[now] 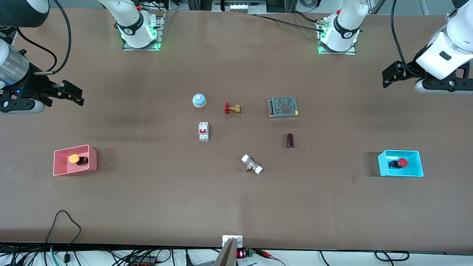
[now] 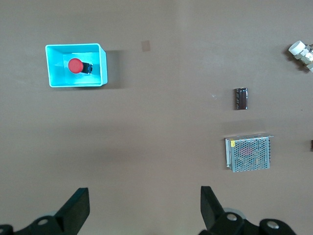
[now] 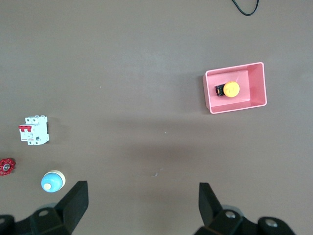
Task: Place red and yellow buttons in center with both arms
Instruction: 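Lower the right gripper to the yellow button while the left gripper reaches the red button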
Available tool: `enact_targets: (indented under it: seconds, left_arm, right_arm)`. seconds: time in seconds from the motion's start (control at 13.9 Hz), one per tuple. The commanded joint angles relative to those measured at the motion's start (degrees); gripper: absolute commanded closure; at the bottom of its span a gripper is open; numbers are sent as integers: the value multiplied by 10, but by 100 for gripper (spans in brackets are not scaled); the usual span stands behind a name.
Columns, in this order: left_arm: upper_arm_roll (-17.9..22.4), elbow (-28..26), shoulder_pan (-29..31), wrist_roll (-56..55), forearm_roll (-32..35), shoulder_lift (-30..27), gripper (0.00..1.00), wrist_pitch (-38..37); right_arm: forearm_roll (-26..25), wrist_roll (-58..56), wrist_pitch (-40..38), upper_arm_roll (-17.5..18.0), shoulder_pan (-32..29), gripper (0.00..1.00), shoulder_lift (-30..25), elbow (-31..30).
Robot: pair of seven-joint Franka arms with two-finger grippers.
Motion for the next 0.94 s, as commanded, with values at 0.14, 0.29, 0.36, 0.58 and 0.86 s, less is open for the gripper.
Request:
enact_targets:
  seconds: [0.14, 0.29, 0.36, 0.58, 0.86]
  left_arm:
    - [-1, 4, 2, -1, -6, -2, 0, -8]
    - [1, 4, 2, 4, -6, 0, 0, -7]
    - [2, 4, 3, 3, -6, 3, 0, -8]
    - [3, 23, 9, 2, -6, 35, 0, -10]
    - [6, 93, 60, 7, 1, 144, 0, -6]
  right_arm:
    - [-6, 6, -9, -3, 7, 0, 6, 15]
    - [-5, 7, -9, -3, 6, 0, 6, 14]
    - [-5, 2, -11, -3, 5, 0, 10, 14]
    - [-5, -3, -10, -3, 3, 0, 18, 7]
    - [-14, -69, -7, -4, -6, 0, 35, 3]
